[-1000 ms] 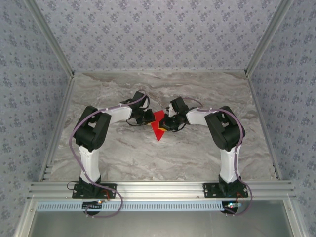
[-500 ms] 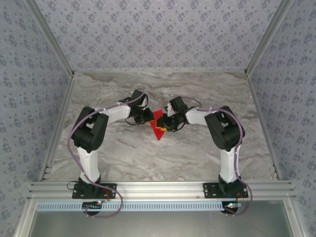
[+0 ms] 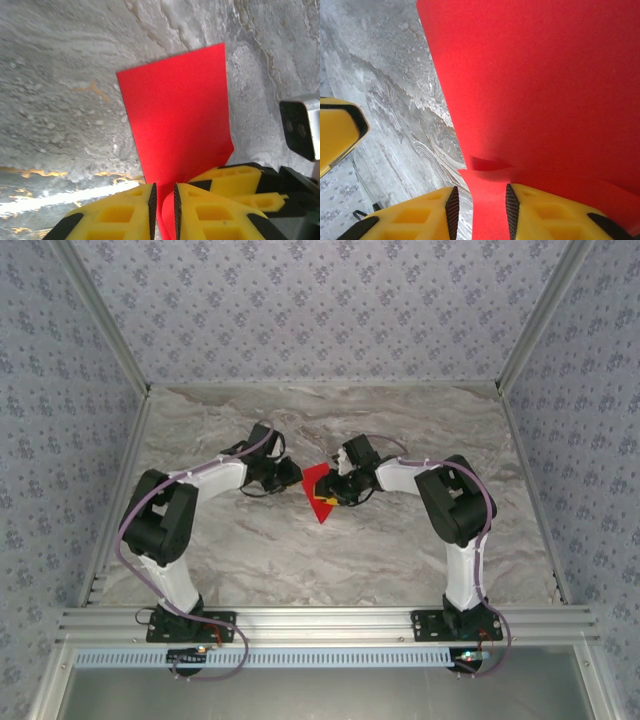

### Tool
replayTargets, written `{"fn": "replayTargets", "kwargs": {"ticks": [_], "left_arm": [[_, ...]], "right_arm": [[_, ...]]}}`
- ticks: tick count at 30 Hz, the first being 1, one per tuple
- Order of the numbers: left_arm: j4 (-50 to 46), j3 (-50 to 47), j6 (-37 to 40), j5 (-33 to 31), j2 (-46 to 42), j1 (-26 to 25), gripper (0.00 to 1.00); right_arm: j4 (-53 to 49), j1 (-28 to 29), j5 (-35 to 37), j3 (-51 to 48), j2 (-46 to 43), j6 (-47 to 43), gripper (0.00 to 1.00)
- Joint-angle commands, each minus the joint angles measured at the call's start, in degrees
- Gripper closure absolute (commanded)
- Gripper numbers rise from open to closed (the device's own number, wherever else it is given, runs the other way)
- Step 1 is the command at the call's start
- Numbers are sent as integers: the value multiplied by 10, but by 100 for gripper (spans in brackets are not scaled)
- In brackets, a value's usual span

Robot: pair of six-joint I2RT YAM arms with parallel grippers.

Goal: Fold a paper plane with a square sheet of paper (pick it up from the middle)
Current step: Third fold the triangle at the center of the table.

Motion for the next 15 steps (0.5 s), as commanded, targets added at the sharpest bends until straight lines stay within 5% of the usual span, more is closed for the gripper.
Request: {"fn": "replayTargets", "kwargs": {"ticks": [1, 5, 15], "left_arm": [[33, 3, 1, 48, -2, -17, 83], [34, 13, 5, 62, 18, -35, 91], [1, 31, 16, 66, 70, -43, 100]], "right_arm": [[-64, -3, 65, -26, 33, -20, 75], [-74, -5, 71, -30, 35, -28, 89], [-75, -7, 69, -30, 34, -35, 100]]}}
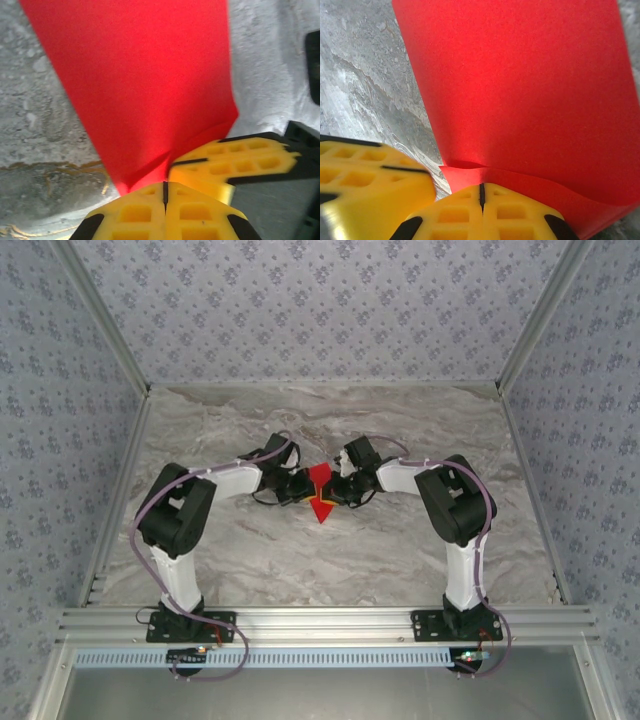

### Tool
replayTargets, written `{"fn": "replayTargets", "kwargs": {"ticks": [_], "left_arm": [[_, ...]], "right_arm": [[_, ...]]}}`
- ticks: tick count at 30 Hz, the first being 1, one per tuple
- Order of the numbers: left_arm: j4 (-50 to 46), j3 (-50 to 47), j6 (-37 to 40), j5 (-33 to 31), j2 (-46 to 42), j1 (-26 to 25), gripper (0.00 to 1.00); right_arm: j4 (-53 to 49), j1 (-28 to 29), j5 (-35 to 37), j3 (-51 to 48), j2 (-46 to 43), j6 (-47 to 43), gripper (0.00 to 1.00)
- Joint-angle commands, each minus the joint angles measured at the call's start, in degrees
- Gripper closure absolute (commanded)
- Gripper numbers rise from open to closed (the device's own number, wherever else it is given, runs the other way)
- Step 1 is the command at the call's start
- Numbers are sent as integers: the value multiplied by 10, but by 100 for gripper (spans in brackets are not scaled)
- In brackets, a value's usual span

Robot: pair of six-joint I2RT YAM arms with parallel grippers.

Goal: Fold a paper plane with a square sheet of paper (pick it up from the middle)
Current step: Third fold the triangle at the center of the table.

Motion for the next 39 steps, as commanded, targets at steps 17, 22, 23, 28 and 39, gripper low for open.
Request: {"fn": "replayTargets", "kwargs": {"ticks": [17, 22, 23, 28, 39], "left_arm": [[-111, 59, 63, -52, 49, -25, 100], [-121, 53, 71, -65, 46, -29, 100], [-122, 53, 72, -66, 47, -29, 100], [-123, 50, 72, -72, 50, -29, 100], [-116, 42, 69, -79, 50, -29, 100]], "right_arm": [[-63, -6, 46, -16, -3, -20, 100], [-50, -8, 28, -13, -19, -21, 100], [-46, -9, 23, -13, -25, -20, 100], [-25, -6, -5, -30, -62, -20, 100], [-21, 30, -43, -59, -61, -15, 100]]}}
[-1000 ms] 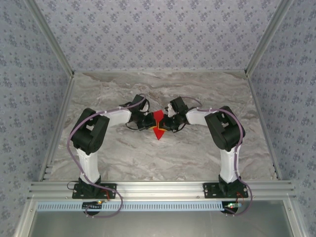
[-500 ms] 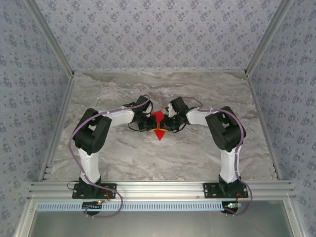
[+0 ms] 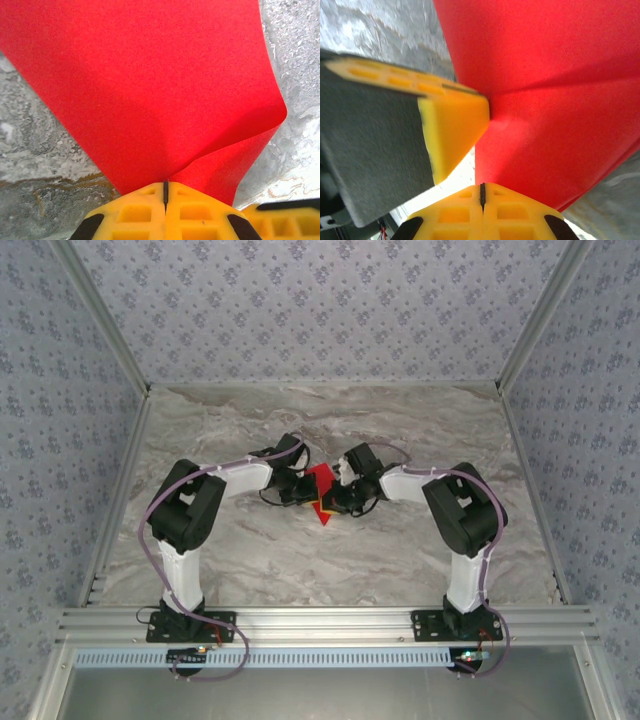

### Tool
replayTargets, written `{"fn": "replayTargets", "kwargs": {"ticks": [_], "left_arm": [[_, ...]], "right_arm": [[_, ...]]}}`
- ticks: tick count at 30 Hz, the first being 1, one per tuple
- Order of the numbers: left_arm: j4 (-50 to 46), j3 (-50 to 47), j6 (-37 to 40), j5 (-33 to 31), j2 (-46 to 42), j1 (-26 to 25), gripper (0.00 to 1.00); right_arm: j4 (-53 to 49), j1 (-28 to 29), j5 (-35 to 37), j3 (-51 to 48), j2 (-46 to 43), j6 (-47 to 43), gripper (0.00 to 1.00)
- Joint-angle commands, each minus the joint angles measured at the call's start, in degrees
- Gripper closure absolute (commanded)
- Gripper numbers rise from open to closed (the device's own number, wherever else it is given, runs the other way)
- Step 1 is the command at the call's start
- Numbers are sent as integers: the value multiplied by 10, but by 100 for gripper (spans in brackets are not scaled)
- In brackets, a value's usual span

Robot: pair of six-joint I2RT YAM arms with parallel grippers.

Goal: Fold a paper plane with a square sheet of paper (pick it up from the middle)
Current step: Third fold the triangle at the center of the table.

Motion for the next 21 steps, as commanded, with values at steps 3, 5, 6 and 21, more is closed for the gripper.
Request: {"fn": "replayTargets", "kwargs": {"ticks": [3, 5, 6, 21], "left_arm": [[-47, -11, 5, -42, 13, -3, 100], [-48, -12, 4, -49, 11, -3, 100], [-48, -12, 3, -52, 9, -3, 100], [-50, -11, 3, -61, 8, -3, 100]], "right_arm": [[-14, 12, -22, -7, 2, -8, 100], [-13, 13, -24, -11, 4, -9, 100], [-14, 13, -24, -13, 4, -10, 100], [-33, 19, -16, -22, 19, -31, 100]]}}
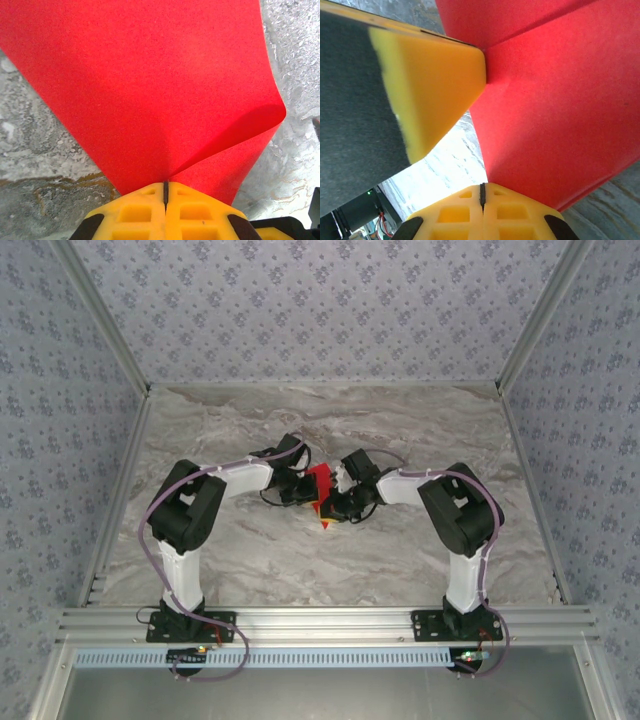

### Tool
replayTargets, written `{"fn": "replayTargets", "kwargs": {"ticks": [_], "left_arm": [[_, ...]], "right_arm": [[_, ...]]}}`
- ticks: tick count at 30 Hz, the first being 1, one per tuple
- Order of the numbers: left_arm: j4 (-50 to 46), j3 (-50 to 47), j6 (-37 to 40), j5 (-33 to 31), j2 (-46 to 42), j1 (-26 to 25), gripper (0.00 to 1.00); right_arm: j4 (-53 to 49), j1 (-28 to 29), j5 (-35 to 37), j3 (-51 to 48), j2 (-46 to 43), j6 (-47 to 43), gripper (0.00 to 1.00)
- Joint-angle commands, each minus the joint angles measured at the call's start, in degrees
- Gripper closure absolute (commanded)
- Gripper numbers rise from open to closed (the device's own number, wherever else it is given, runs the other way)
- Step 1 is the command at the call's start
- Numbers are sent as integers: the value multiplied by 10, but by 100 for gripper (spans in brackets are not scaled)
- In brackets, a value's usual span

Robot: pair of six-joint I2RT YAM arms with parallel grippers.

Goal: Fold a paper plane with a square sheet of paper (pick it up from the middle)
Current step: Third fold the triangle at the center of the table.

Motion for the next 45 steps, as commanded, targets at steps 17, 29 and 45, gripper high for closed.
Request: {"fn": "replayTargets", "kwargs": {"ticks": [17, 29, 45], "left_arm": [[-49, -12, 5, -47, 9, -2, 100], [-55, -7, 7, -51, 7, -2, 100], [-54, -1, 12, -43, 10, -2, 100]], "right_arm": [[-61, 9, 6, -11, -33, -49, 100], [-91, 13, 48, -18, -15, -59, 100], [-61, -44, 66, 12, -49, -38, 100]]}}
